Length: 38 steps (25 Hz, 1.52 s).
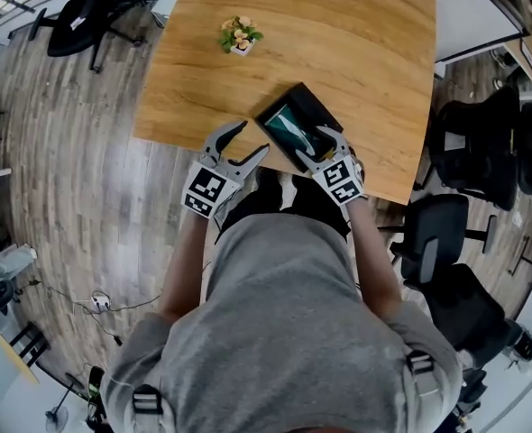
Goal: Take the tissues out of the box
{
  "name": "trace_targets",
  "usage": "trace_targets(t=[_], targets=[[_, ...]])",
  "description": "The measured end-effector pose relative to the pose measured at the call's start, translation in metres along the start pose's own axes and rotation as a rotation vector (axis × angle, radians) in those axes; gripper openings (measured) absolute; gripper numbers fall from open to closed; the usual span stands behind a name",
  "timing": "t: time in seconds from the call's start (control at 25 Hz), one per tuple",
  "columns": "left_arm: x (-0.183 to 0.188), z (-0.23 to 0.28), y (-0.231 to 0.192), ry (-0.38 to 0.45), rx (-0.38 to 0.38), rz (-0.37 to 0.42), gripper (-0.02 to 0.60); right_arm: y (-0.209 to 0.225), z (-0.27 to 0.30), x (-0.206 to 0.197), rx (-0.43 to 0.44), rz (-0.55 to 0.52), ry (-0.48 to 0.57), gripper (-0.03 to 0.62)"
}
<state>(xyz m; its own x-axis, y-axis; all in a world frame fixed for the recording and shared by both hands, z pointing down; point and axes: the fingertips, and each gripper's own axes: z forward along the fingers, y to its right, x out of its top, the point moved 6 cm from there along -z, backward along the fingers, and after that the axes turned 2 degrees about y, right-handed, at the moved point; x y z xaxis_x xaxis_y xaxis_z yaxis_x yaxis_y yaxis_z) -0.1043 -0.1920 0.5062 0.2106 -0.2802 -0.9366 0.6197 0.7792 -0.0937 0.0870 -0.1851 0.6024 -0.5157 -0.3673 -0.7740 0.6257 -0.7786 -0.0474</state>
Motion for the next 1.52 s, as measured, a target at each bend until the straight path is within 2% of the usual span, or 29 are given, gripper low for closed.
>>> trace_targets(t=[0.16, 0.32, 0.4, 0.56, 0.8, 1.2, 1.28, 1.4, 1.52], targets=[[0.0, 0.009, 0.0, -0.012, -0.021, 0.002, 0.265, 0.001, 0.01, -0.006, 0.037, -0.006, -0.039, 0.275], [-0.003, 0.012, 0.0, -0.033, -0.037, -0.002, 0.265, 0.004, 0.019, -0.009, 0.037, -0.001, -0.067, 0.273], [-0.006, 0.014, 0.001, -0.047, -0.046, 0.0, 0.267, 0.006, 0.023, -0.011, 0.036, 0.009, -0.071, 0.233], [-0.018, 0.019, 0.002, -0.076, -0.053, -0.005, 0.268, 0.005, 0.031, -0.019, 0.042, 0.03, -0.092, 0.249], [-0.029, 0.023, 0.002, -0.101, -0.044, -0.015, 0.268, 0.001, 0.041, -0.022, 0.028, 0.004, -0.156, 0.235], [-0.03, 0.032, 0.0, -0.092, -0.036, -0.037, 0.268, 0.005, 0.049, -0.023, 0.018, 0.057, -0.242, 0.232], [-0.03, 0.034, 0.0, -0.092, -0.036, -0.037, 0.268, 0.005, 0.051, -0.023, 0.02, 0.044, -0.265, 0.215], [-0.03, 0.037, 0.001, -0.094, -0.04, -0.04, 0.268, 0.004, 0.052, -0.026, 0.043, -0.006, -0.293, 0.156], [-0.031, 0.037, 0.0, -0.1, -0.042, -0.045, 0.268, 0.005, 0.051, -0.026, 0.074, -0.013, -0.304, 0.106]])
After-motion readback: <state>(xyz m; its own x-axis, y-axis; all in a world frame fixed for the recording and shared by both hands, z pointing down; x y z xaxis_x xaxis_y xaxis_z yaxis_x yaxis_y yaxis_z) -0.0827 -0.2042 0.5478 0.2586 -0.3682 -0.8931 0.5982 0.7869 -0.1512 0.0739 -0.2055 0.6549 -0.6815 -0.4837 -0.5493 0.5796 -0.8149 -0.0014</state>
